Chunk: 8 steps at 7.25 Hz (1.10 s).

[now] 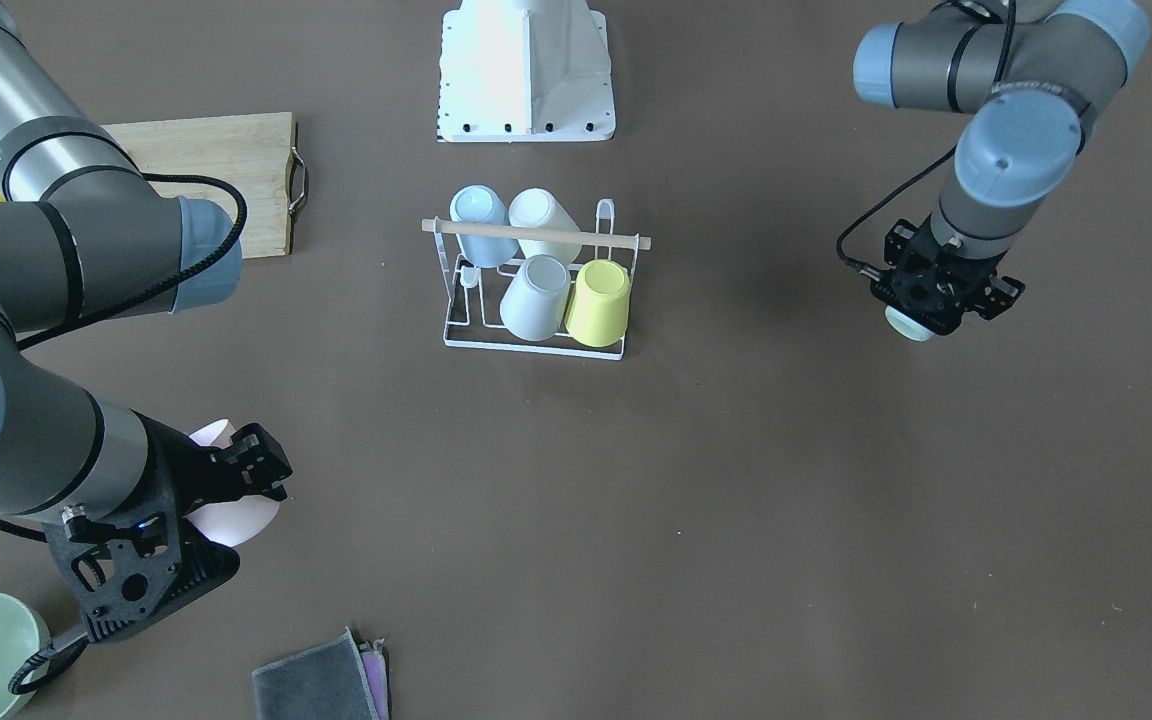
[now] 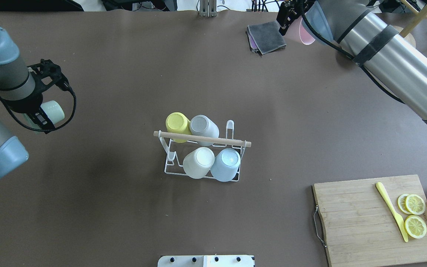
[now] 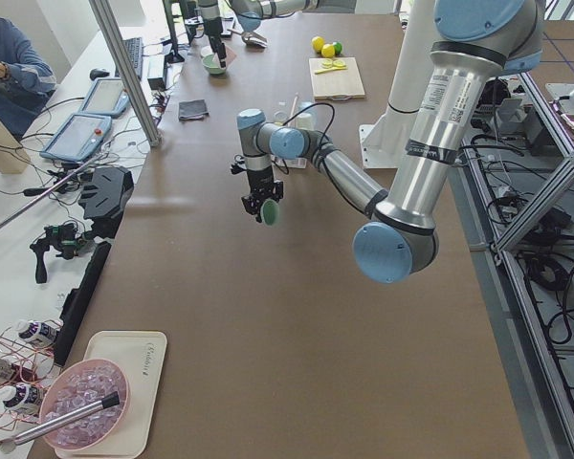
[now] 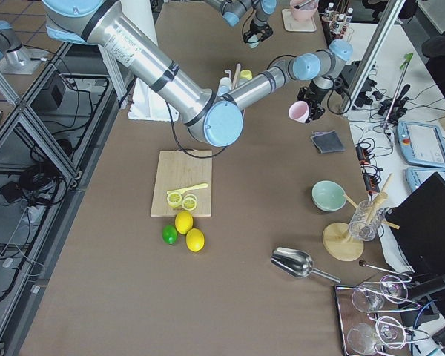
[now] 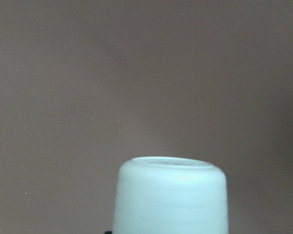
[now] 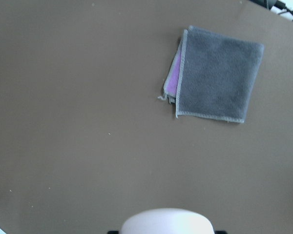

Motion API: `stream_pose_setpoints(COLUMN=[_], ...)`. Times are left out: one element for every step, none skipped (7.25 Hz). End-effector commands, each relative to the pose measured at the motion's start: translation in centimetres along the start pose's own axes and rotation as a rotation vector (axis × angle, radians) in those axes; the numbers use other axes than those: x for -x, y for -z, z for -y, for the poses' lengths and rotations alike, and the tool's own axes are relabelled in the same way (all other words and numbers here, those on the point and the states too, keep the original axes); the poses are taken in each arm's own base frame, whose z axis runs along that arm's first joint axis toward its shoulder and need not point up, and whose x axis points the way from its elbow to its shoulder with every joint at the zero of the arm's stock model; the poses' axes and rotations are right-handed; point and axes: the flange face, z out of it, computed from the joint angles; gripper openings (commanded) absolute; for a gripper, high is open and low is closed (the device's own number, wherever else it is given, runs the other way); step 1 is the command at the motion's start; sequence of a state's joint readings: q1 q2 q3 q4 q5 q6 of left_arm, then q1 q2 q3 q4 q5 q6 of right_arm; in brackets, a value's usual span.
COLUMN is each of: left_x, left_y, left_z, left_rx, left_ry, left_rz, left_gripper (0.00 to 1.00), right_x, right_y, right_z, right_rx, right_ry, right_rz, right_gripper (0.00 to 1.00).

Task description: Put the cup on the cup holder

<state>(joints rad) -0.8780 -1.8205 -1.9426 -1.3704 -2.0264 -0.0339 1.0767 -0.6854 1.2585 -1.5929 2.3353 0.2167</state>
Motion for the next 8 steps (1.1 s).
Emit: stream_pose_setpoints(left_x=[-2.8,-4.2,-4.7,-5.0,-7.8,-10.6,-12.9,-16.4], left_y=[4.1,4.6,5.9,6.2,6.2,5.3,4.7,3.4], left_z=[-0.8,-1.5,-2.3,-4.0,-4.8,-7.0,-7.5,-7.8], left_rx=[-0.348,-0.481,-0.642,-0.798,-0.974,-1.122,-1.247,-1.312], left_ry=[0.145,0.171,0.182,0.156,0.102,0.066,0.072,0.063], left_rz=[-0.127,-0.189,-0.225,-0.217,-0.226,-0.275,-0.303,-0.293], left_gripper=[0.13,0.12,0.10,0.09,0.08,0.07,0.07,0.08], right_x=[0.2,-1.1,-1.5,0.1,2.8,5.5,6.7,7.2], right_y=[0.8,-0.2,-1.6,-3.6,-6.0,-7.4,-7.5,-6.5], right_z=[-1.6,-3.2,-4.9,-5.9,-6.7,-7.3,-7.9,-8.1], right_rx=[-0.194,-0.294,-0.383,-0.458,-0.531,-0.608,-0.686,-0.729], right_ry=[0.097,0.145,0.185,0.217,0.266,0.259,0.274,0.274], right_rz=[0.012,0.032,0.053,0.061,0.064,0.100,0.139,0.170], right_gripper=[0.00,0.00,0.00,0.00,0.00,0.00,0.00,0.00])
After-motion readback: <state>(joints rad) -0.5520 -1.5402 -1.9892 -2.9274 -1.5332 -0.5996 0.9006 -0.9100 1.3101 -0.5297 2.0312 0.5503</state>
